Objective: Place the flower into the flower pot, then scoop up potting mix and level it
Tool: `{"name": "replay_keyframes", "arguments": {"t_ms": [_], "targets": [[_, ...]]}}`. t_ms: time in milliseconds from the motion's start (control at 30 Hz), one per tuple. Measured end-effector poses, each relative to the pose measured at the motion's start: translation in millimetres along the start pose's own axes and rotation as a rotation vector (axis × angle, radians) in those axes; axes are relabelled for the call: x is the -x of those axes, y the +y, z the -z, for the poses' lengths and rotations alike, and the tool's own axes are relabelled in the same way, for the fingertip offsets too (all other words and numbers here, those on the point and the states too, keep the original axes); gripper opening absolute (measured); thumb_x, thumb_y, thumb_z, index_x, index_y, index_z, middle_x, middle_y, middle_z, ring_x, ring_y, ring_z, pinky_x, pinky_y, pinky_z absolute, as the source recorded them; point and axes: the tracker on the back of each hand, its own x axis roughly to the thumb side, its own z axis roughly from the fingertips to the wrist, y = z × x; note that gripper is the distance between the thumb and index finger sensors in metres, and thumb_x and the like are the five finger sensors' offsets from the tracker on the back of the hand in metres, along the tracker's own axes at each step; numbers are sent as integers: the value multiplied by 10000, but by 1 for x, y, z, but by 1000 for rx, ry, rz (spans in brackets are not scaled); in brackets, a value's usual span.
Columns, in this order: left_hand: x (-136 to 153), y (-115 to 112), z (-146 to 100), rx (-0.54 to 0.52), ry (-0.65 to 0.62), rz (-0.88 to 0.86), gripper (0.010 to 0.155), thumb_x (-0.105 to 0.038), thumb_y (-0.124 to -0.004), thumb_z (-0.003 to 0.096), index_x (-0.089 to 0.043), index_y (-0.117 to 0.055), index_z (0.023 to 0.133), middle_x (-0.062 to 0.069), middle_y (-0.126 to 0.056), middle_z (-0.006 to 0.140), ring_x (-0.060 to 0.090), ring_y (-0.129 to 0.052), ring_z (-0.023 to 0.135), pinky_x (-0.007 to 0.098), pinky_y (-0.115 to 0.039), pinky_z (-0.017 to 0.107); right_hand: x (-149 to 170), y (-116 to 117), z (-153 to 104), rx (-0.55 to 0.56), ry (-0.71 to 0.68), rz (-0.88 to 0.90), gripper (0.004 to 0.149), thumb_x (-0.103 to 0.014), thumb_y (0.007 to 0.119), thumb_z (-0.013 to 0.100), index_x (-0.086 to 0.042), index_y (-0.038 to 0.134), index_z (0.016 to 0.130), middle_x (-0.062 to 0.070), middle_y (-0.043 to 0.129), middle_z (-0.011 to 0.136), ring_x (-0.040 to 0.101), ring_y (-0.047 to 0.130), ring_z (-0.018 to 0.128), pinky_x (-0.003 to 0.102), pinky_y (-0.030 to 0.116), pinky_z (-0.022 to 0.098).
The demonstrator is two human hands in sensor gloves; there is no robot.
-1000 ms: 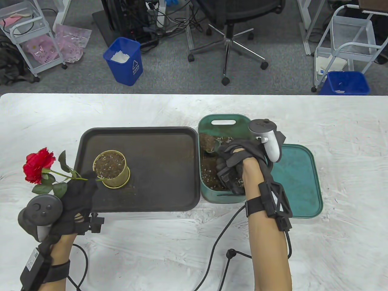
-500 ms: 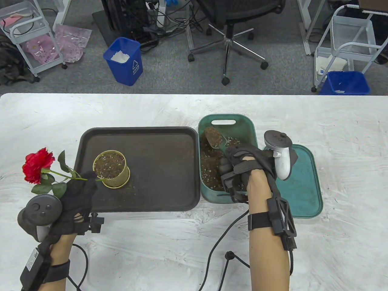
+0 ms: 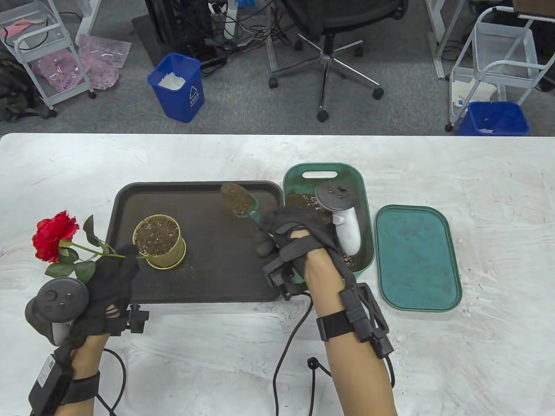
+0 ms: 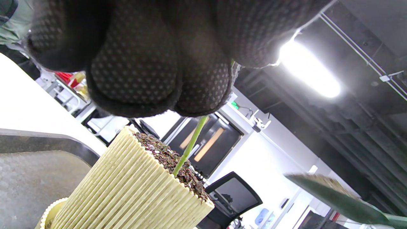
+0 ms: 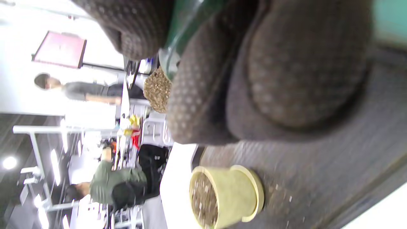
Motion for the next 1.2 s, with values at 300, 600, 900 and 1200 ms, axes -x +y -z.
{"name": "replay_keyframes", "arguments": {"t_ms": [300,600,900,1200], "targets": [[0,0,0,2,-4,3,465,-404,-813,386,-161,-939,762,19,-1052,553,257,-1094,337,424,-917,355,8,95,49,-127,43,-67,537,-304,739,413,14,699,843,202,939,628,239,1094,262,389,1000,114],[0,0,0,3,-4,3,464,-404,-813,387,-162,-939,762,19,-1051,554,257,-1093,338,424,-917,355,-7,118,57,163,-43,-447,500,-342,820,394,-27,812,782,183,1000,516,210,1062,103,367,956,0],[0,-1,0,4,-5,0,465,-403,-813,387,-161,-938,763,20,-1051,554,257,-1093,337,423,-918,356,-39,159,38,427,-352,-1095,472,-353,834,372,-92,861,764,152,1025,497,211,1042,76,375,933,-19],[0,-1,0,5,-3,-3,465,-403,-814,386,-159,-941,761,21,-1052,553,257,-1094,336,424,-918,354,-35,183,24,522,-544,-1346,514,-309,849,345,-94,801,810,152,991,601,262,1063,233,433,953,122]]}}
